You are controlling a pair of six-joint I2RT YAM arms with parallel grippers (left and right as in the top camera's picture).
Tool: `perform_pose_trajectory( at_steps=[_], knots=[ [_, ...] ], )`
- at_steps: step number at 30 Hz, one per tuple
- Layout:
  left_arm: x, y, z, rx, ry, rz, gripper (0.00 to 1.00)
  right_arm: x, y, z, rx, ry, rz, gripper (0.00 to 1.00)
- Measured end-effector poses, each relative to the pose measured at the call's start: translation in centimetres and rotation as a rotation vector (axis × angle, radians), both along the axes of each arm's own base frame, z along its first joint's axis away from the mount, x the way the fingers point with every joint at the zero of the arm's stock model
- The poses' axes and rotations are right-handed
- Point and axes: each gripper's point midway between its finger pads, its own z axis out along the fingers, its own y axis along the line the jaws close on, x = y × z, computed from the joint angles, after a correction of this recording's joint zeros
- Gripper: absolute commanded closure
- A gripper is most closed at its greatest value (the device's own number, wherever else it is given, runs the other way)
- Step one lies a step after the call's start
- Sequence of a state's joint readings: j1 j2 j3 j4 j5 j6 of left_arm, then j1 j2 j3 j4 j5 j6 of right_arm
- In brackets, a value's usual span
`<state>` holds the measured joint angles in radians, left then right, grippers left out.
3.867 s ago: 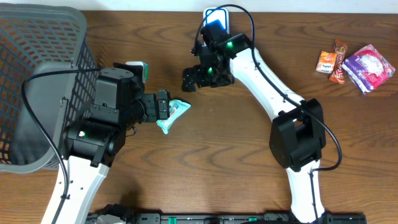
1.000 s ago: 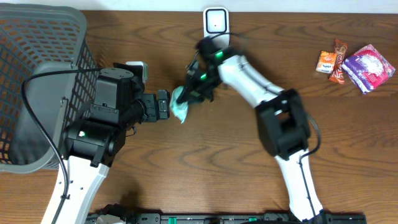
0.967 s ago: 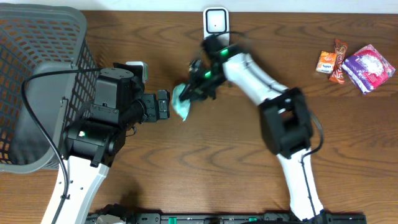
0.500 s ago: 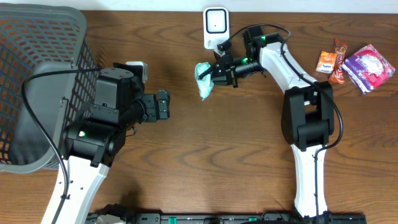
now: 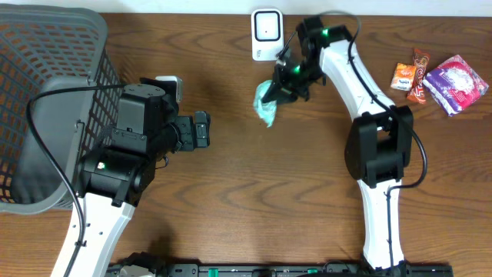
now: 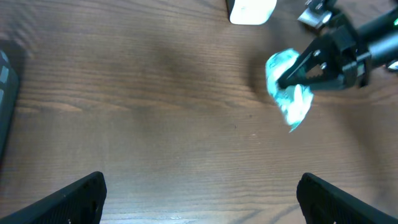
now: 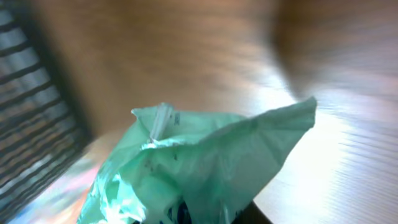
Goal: Scan the item barcode
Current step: 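Lift the green wipes packet up to the white scanner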
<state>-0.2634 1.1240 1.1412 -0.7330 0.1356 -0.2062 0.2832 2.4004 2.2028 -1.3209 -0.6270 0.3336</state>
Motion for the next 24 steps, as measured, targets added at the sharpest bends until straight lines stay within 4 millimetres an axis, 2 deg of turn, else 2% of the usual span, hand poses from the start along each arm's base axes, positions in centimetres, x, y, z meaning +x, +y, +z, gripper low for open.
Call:
perform_pose_trajectory(
  at_steps=[3,5,10,15,24],
  knots=[
    [0.0,0.0,0.0,0.0,0.0,0.0,0.02,2.2,-1.8,0.9,-0.188,-0.141,-0.013,0.99],
    [0.0,0.0,0.0,0.0,0.0,0.0,0.02,3.9,-2.3,1.5,-0.272,-0.251,-0.012,0.99],
    [0.0,0.0,0.0,0.0,0.0,0.0,0.02,7.8,-1.3,2.6,-0.394,-0.504,0.01,0.99],
    [0.0,0.0,0.0,0.0,0.001,0.0,0.02,12.9,0.9,5.8,-0.467,-0.818,-0.015,0.99],
    [-0.2,0.1,-0.2,0.003,0.011,0.0,0.02,18.5,0.6,11.2,-0.534,-1.154,-0.091,0.99]
  ],
)
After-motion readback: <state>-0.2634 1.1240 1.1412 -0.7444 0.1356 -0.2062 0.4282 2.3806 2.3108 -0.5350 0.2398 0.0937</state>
